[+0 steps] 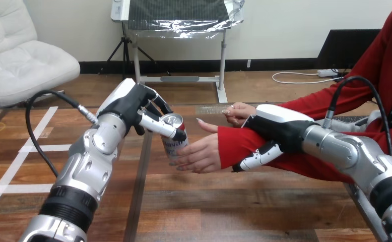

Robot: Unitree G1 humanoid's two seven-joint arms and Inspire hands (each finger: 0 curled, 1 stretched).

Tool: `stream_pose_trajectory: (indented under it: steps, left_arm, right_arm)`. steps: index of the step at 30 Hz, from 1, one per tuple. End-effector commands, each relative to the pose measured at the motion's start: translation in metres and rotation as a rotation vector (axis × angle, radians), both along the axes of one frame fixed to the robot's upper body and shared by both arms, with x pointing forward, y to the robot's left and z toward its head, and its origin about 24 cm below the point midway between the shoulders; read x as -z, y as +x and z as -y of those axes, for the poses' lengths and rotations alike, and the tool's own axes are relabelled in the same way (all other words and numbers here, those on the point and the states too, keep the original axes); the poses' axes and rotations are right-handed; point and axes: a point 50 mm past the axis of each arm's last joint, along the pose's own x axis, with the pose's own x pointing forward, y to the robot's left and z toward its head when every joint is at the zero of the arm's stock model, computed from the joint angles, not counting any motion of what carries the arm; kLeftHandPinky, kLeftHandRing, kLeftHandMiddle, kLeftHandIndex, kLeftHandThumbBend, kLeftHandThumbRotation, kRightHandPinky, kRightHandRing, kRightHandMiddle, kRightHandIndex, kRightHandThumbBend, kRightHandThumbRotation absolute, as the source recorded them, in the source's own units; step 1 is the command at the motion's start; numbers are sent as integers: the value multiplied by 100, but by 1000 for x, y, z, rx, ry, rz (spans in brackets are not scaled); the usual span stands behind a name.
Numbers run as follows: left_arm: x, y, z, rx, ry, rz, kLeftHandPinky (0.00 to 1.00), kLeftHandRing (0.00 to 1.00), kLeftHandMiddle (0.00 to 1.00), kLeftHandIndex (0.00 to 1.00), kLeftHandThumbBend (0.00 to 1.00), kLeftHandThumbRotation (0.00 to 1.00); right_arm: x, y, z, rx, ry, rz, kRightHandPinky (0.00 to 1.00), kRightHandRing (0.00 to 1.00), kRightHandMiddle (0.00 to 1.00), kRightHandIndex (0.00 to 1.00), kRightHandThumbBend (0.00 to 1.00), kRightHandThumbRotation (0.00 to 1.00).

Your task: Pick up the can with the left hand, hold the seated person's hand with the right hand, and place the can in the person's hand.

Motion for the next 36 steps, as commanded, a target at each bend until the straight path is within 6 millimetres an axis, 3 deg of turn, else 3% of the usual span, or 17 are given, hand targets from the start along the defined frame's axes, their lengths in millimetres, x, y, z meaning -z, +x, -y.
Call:
stream_pose_trajectory:
  steps: [1, 12, 36]
  left_arm:
    - [-52, 22, 26, 65, -27, 186, 32, 39, 44, 45, 75, 0]
    - [-49, 23, 31, 66, -43, 183, 28, 35, 41, 45, 75, 0]
    - [-45, 24, 38, 65, -62, 208, 29, 37, 42, 44, 75, 0]
  right_arm:
    - [-74, 24, -51, -150, 105, 254, 24, 27, 32, 31, 68, 43]
    - [-77, 25, -56, -163, 103, 261, 23, 27, 31, 31, 69, 44]
    - [-81, 26, -66, -186, 93, 272, 23, 26, 31, 33, 69, 44]
